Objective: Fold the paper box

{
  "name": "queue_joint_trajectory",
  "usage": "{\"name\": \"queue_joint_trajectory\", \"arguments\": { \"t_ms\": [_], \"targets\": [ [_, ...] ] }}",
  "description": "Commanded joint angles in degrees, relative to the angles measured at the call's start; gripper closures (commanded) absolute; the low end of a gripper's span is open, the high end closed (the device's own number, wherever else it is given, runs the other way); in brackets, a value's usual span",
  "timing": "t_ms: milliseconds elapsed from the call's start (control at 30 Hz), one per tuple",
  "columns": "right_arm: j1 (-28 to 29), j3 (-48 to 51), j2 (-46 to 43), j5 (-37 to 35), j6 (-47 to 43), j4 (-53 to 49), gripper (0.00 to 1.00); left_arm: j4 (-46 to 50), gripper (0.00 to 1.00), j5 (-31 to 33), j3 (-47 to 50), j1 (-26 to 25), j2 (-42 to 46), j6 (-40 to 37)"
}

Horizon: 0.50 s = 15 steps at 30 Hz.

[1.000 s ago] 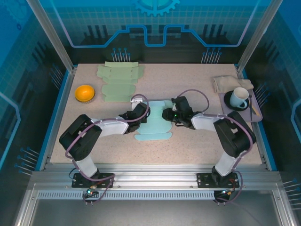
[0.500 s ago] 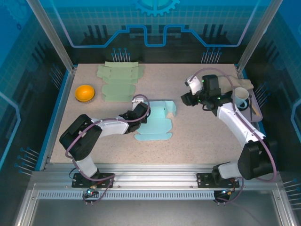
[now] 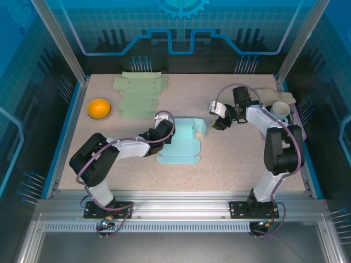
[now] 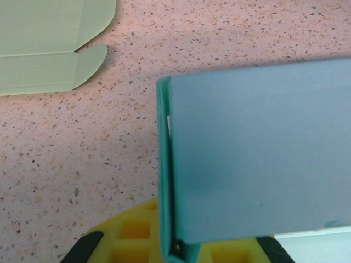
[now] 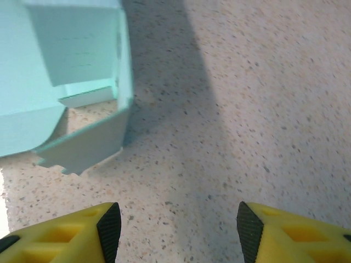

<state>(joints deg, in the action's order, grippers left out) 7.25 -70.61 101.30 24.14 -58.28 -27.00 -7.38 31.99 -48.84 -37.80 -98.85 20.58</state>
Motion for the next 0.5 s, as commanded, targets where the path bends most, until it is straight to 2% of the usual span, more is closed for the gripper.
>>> {"name": "queue_joint_trajectory", "arguments": {
  "t_ms": [0, 167, 467],
  "targets": [
    [1.92, -1.41, 1.58, 3.34, -5.23, -3.1, 0.39, 3.94, 1.0, -3.34, 1.46, -0.73, -0.34, -2.26],
    [3.44, -1.55, 2.94, 2.53, -4.8, -2.24, 0.4, 4.12, 1.0, -3.51, 1.41, -0.78, -0.05, -2.24],
    [5.4, -2.15, 4.59, 5.73, -3.25, -3.05, 0.39, 4.33, 1.0, -3.86, 1.2, -0.78, -0.48, -1.64]
  ]
}}
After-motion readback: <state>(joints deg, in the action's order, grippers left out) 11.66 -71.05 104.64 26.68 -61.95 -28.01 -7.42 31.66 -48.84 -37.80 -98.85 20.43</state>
